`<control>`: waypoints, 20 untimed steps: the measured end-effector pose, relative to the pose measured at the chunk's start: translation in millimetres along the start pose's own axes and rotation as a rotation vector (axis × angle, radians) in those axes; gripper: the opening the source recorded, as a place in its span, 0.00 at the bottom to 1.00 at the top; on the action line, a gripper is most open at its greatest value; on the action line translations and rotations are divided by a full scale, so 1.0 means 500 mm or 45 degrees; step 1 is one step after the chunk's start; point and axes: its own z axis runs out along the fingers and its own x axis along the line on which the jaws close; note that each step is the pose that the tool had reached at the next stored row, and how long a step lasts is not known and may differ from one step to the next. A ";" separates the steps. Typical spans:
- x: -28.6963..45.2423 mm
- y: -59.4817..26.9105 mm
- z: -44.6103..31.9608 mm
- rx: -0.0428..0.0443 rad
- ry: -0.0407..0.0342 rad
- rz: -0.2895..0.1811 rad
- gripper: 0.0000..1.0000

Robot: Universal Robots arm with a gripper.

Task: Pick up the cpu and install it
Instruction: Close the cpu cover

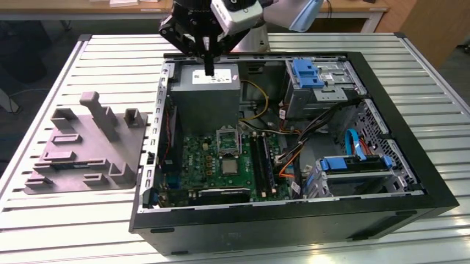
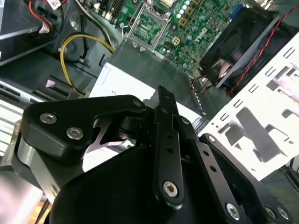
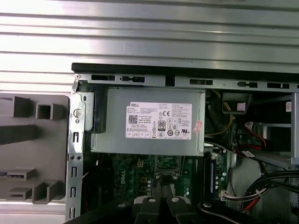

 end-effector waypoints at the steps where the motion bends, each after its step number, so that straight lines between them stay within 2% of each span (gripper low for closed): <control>1: 0.000 -0.003 0.000 0.000 0.0000 0.000 0.11; 5: -0.004 -0.014 0.005 0.000 -0.0003 0.000 0.11; 11: -0.022 -0.016 0.021 0.000 0.0010 -0.026 0.11; 15: -0.023 -0.017 0.031 -0.002 0.0036 -0.084 0.11; 20: -0.025 -0.024 0.038 -0.001 0.0045 -0.097 0.11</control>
